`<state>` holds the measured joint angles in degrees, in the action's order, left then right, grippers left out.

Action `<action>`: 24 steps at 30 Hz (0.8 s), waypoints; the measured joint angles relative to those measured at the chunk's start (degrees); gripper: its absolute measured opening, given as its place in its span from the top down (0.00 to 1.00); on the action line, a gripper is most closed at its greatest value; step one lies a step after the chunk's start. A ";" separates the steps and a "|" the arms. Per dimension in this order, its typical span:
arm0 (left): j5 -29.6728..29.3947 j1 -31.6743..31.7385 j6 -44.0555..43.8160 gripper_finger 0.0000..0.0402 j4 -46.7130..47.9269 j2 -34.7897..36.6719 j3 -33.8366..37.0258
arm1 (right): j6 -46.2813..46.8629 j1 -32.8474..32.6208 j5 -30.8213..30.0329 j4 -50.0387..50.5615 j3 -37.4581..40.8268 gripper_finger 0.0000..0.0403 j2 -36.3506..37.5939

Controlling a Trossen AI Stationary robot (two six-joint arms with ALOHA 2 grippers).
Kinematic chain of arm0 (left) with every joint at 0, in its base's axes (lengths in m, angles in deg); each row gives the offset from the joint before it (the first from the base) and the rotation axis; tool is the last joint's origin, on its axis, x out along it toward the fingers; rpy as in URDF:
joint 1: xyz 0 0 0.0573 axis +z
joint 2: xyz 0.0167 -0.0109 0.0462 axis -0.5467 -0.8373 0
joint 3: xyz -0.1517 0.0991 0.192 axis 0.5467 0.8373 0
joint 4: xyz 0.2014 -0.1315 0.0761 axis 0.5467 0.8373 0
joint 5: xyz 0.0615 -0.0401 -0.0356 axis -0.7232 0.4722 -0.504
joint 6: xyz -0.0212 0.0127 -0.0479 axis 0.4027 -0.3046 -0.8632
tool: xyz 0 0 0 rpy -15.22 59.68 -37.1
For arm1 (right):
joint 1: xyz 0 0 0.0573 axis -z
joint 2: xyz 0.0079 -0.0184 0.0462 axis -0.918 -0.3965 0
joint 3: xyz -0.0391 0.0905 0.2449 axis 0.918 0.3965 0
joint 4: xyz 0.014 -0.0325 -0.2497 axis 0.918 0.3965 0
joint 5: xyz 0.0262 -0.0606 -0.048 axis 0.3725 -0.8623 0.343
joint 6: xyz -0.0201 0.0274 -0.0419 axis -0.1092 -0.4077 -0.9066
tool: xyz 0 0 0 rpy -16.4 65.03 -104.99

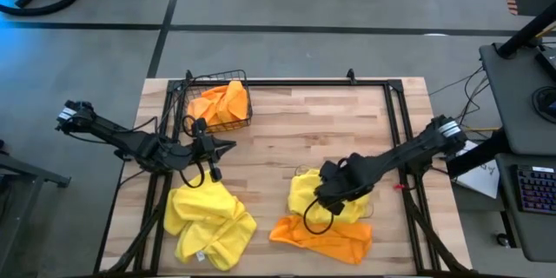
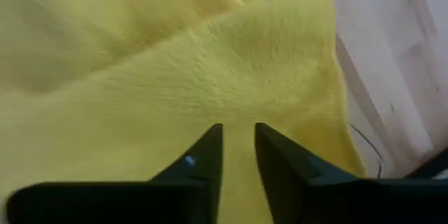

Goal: Sort microfiber towel by color & place in baskets
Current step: Put the yellow towel into the transparent bin

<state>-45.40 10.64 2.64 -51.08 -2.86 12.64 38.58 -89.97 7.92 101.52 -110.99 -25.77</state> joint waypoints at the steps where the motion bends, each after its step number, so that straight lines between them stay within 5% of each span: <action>1: 0.32 0.00 -0.17 0.98 0.02 -0.06 0.00 | -0.24 -0.01 0.12 -0.20 0.93 0.85 -0.70; 6: 0.49 0.00 -0.34 0.98 0.12 -0.29 0.00 | -2.16 -0.04 0.28 -4.80 5.18 0.97 -3.06; 24: 0.49 0.00 -0.38 0.98 0.05 -0.29 0.02 | -4.08 0.11 -0.69 -21.20 18.91 0.98 -3.79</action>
<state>-44.92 10.64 2.26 -51.04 -3.15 12.66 34.51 -89.86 7.23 80.32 -92.09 -29.56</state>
